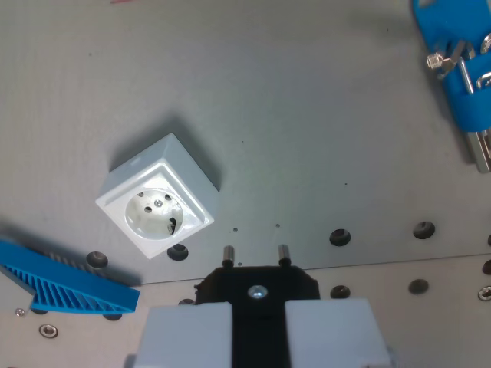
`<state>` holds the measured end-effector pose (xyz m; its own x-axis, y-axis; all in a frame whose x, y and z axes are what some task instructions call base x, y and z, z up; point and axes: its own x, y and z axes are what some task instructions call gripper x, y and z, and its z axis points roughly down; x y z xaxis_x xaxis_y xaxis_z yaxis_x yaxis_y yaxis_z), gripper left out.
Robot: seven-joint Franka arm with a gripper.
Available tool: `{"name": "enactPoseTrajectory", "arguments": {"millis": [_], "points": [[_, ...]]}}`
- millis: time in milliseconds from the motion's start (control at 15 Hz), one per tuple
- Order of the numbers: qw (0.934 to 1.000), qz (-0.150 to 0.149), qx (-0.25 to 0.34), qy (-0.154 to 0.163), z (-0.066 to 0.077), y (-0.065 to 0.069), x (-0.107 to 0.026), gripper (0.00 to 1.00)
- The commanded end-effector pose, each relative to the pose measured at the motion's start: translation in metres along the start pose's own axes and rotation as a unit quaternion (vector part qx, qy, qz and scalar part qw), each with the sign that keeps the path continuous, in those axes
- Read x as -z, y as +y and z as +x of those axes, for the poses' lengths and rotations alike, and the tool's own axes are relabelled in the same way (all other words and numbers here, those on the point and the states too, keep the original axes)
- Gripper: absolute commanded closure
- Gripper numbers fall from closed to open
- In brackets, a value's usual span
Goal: Move above the white socket
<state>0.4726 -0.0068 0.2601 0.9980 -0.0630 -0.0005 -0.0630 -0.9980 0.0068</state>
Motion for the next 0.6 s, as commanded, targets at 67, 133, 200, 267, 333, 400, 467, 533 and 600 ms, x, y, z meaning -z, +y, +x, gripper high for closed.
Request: {"name": "enactPoseTrajectory", "arguments": {"millis": [67,133,200,267,333,400,467,533,600], "points": [[1.0,0.0,0.0,0.0,0.0,0.0002,0.0,1.0],[1.0,0.0,-0.001,0.0,0.0,0.0002,0.0,1.0],[1.0,0.0,-0.001,0.0,0.0,0.0002,0.0,1.0],[1.0,0.0,0.0,0.0,0.0,0.0002,0.0,1.0],[1.0,0.0,0.001,0.0,-0.0001,0.0001,-0.0001,1.0],[1.0,0.0,0.002,0.0,-0.0002,0.0001,-0.0003,1.0],[1.0,0.0,0.003,0.0,-0.0003,-0.0001,-0.0005,1.0],[1.0,0.001,0.006,0.001,-0.0005,-0.0002,-0.0008,1.0],[1.0,0.001,0.009,0.001,-0.0007,-0.0004,-0.0013,1.0]]}}
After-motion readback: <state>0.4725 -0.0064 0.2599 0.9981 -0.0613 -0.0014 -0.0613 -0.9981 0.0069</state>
